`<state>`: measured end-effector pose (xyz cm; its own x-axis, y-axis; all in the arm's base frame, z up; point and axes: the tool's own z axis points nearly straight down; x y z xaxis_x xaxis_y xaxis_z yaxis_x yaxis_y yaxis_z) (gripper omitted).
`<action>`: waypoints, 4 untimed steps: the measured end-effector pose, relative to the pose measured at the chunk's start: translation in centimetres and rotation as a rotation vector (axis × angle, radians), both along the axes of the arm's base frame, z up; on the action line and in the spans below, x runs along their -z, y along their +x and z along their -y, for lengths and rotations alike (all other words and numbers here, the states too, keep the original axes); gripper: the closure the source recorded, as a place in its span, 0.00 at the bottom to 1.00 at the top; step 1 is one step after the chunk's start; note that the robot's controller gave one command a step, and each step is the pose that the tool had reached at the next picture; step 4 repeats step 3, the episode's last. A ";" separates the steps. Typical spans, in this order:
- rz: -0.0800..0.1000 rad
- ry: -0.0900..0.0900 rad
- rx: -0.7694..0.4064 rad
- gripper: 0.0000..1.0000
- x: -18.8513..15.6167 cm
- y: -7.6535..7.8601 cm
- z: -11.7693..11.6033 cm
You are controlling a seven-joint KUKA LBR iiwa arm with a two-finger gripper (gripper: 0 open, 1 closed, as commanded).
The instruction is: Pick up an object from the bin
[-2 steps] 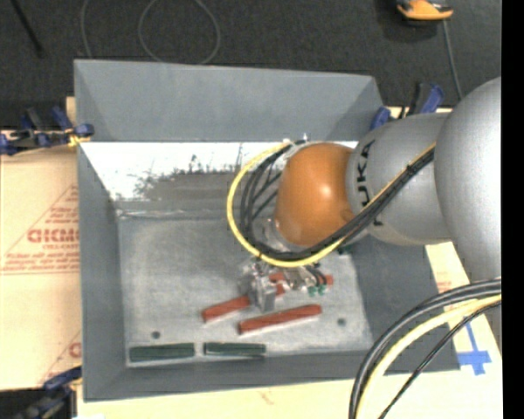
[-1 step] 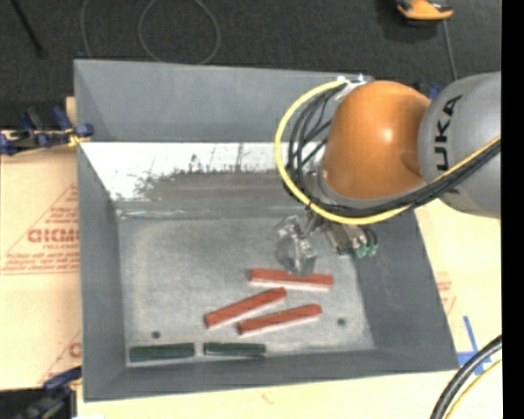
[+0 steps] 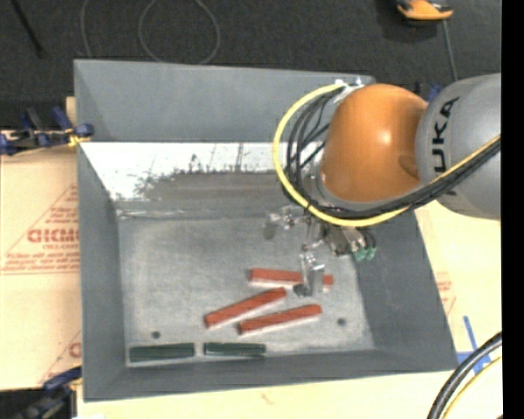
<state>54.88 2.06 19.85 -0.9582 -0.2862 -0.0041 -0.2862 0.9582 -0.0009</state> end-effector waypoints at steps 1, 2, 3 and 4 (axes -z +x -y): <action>-0.008 -0.001 -0.203 0.00 11.5 -2.6 -1.3; -0.002 -0.001 -0.201 1.00 11.2 -2.3 -1.2; 0.007 -0.002 -0.203 1.00 -4.1 -3.0 -1.5; 0.007 -0.002 -0.203 1.00 -4.1 -3.0 -1.5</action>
Offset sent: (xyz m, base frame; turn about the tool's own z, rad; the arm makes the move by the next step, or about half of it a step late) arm -0.0243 0.0136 -0.1121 -0.2045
